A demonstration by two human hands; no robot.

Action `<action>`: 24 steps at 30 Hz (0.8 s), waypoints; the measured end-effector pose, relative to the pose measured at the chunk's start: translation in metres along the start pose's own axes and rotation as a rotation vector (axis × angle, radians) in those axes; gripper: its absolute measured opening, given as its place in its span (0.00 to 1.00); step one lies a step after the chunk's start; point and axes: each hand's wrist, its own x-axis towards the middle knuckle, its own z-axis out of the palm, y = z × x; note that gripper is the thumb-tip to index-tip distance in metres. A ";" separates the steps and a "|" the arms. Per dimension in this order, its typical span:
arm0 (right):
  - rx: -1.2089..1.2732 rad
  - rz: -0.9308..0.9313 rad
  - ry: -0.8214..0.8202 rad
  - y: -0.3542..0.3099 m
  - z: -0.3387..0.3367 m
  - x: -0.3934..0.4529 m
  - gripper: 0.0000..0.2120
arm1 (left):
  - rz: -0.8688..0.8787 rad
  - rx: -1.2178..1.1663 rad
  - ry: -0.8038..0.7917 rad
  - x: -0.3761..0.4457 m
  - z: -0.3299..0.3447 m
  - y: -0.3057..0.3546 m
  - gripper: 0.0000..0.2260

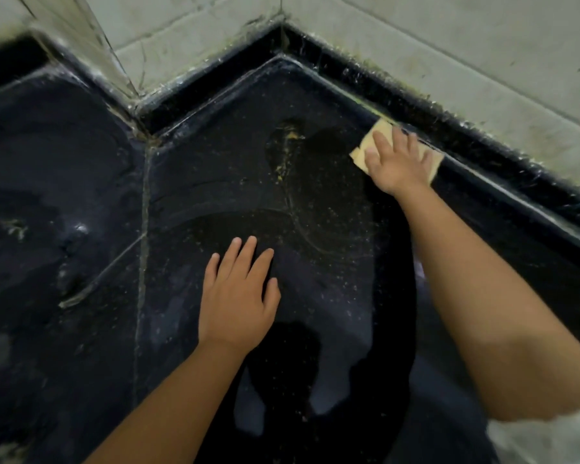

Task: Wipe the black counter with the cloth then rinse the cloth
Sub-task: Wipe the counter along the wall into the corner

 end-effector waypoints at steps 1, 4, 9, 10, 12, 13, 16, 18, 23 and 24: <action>-0.004 -0.035 -0.007 -0.017 0.000 0.013 0.24 | 0.000 0.005 0.005 0.000 0.000 0.000 0.21; -0.011 -0.190 -0.046 -0.073 0.006 0.036 0.24 | 0.000 0.024 0.018 0.000 0.002 0.000 0.21; -0.094 -0.520 -0.101 -0.131 0.019 0.026 0.23 | 0.001 0.037 0.017 0.000 0.002 -0.001 0.20; -0.120 -0.577 -0.115 -0.132 0.021 0.018 0.23 | -0.002 0.037 0.013 0.001 0.002 -0.001 0.20; -0.164 -0.669 -0.142 -0.122 0.025 -0.005 0.23 | -0.007 0.031 0.002 0.001 0.002 -0.001 0.20; -0.178 -0.700 -0.153 -0.113 0.025 -0.018 0.23 | -0.009 0.026 -0.005 0.001 0.002 -0.001 0.20; -0.213 -0.747 -0.176 -0.060 0.028 -0.062 0.24 | -0.025 -0.012 -0.038 0.000 -0.001 -0.001 0.21; -0.204 -0.762 -0.211 -0.015 0.025 -0.095 0.32 | -0.036 -0.044 -0.063 -0.001 -0.003 0.000 0.23; -0.099 -0.358 -0.138 0.059 0.007 -0.084 0.31 | -0.045 -0.071 -0.075 -0.001 -0.004 0.001 0.24; -0.081 -0.238 -0.094 0.058 0.005 -0.071 0.26 | -0.044 -0.073 -0.074 -0.001 -0.004 0.001 0.24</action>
